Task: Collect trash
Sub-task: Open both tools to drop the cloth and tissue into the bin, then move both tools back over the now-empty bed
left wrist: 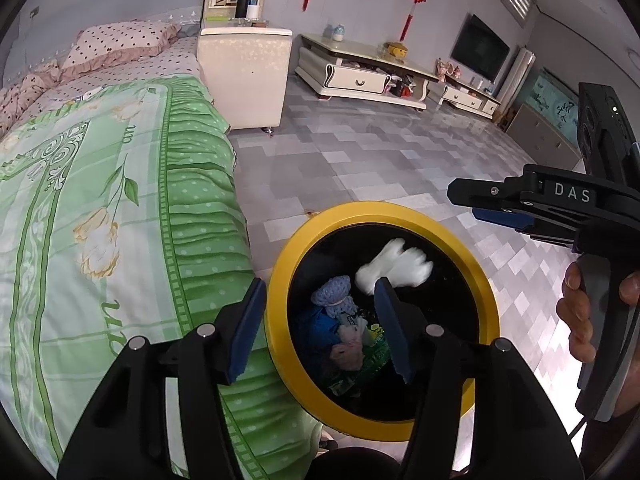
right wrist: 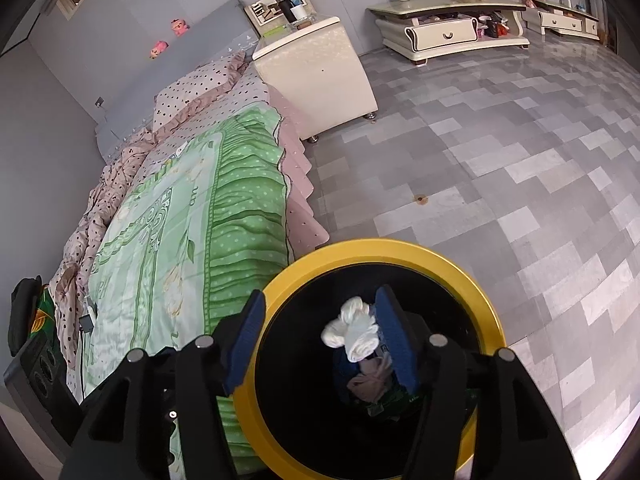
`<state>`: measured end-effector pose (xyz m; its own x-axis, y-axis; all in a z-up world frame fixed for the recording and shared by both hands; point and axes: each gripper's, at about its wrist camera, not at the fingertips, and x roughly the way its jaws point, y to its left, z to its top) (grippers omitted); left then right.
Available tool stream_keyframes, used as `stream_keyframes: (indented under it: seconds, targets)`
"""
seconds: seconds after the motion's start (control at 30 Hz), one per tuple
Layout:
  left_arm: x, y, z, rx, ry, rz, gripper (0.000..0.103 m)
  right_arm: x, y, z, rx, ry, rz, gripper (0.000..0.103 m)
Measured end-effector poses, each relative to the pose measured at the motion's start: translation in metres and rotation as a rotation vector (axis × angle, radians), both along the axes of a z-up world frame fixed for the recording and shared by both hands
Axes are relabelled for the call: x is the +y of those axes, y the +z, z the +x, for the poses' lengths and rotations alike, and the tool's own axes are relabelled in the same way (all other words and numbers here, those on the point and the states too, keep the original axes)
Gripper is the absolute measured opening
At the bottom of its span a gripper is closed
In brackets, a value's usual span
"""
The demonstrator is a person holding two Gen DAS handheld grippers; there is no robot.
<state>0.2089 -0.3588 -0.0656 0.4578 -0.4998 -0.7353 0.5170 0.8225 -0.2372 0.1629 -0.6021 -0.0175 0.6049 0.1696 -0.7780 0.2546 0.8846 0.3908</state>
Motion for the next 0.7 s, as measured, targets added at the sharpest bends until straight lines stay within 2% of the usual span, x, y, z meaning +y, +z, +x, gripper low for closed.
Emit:
stream_keyframes:
  seconds: [0.33,0.7]
  targets:
    - [0.036,0.009,0.003,-0.010,0.050,-0.029,0.055,0.014,0.005,-0.004,0.002,0.015,0.001,0.057]
    - [0.123,0.018,0.013,-0.027,0.183,-0.053,0.055,0.085,0.010,0.014,0.005,0.117,-0.014,0.057]
